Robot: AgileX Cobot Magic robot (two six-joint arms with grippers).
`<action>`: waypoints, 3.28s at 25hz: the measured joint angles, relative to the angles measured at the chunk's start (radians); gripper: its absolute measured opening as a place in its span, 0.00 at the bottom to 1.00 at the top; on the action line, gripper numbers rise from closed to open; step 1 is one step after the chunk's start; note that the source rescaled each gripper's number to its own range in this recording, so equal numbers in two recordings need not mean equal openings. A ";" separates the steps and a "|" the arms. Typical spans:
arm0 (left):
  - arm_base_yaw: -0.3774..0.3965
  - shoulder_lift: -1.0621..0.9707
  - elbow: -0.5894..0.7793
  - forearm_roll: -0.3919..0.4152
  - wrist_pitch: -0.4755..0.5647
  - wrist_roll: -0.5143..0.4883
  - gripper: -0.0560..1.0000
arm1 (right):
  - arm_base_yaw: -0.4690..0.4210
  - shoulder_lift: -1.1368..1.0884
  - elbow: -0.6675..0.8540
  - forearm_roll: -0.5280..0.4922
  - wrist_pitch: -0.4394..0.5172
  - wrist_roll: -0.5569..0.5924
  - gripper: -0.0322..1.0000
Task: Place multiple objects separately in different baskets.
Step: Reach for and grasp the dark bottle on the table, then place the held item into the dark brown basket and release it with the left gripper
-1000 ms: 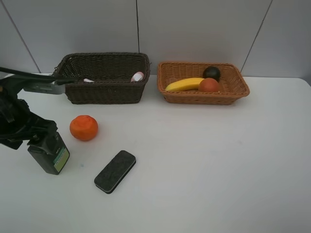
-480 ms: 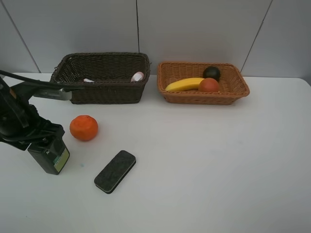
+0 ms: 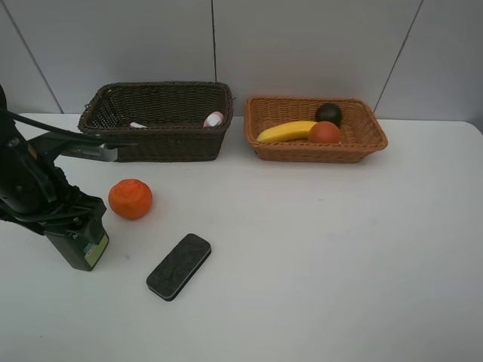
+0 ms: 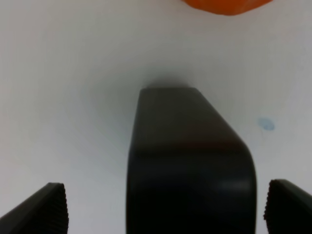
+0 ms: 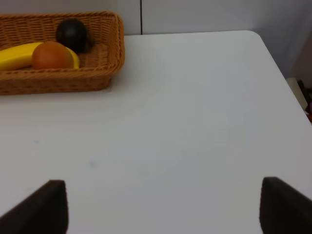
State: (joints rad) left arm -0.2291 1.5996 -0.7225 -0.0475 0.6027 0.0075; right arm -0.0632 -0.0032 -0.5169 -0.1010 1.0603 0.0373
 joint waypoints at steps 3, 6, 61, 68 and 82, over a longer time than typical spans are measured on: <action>0.000 0.000 -0.001 -0.001 -0.001 0.001 0.99 | 0.000 0.000 0.000 0.000 0.000 0.000 0.98; 0.000 0.000 -0.001 -0.001 -0.001 0.002 0.80 | 0.000 0.000 0.000 0.000 0.000 0.000 0.98; -0.002 0.246 -0.848 0.071 -0.047 -0.001 0.09 | 0.000 0.000 0.000 0.000 0.000 0.000 0.98; -0.002 0.437 -0.892 0.078 -0.093 -0.001 0.09 | 0.000 0.000 0.000 0.000 0.000 0.000 0.98; -0.002 0.554 -0.894 0.078 -0.124 -0.001 0.09 | 0.000 0.000 0.000 0.000 0.000 0.000 0.98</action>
State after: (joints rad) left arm -0.2310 2.1537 -1.6161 0.0308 0.4787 0.0069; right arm -0.0632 -0.0032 -0.5169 -0.1010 1.0603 0.0373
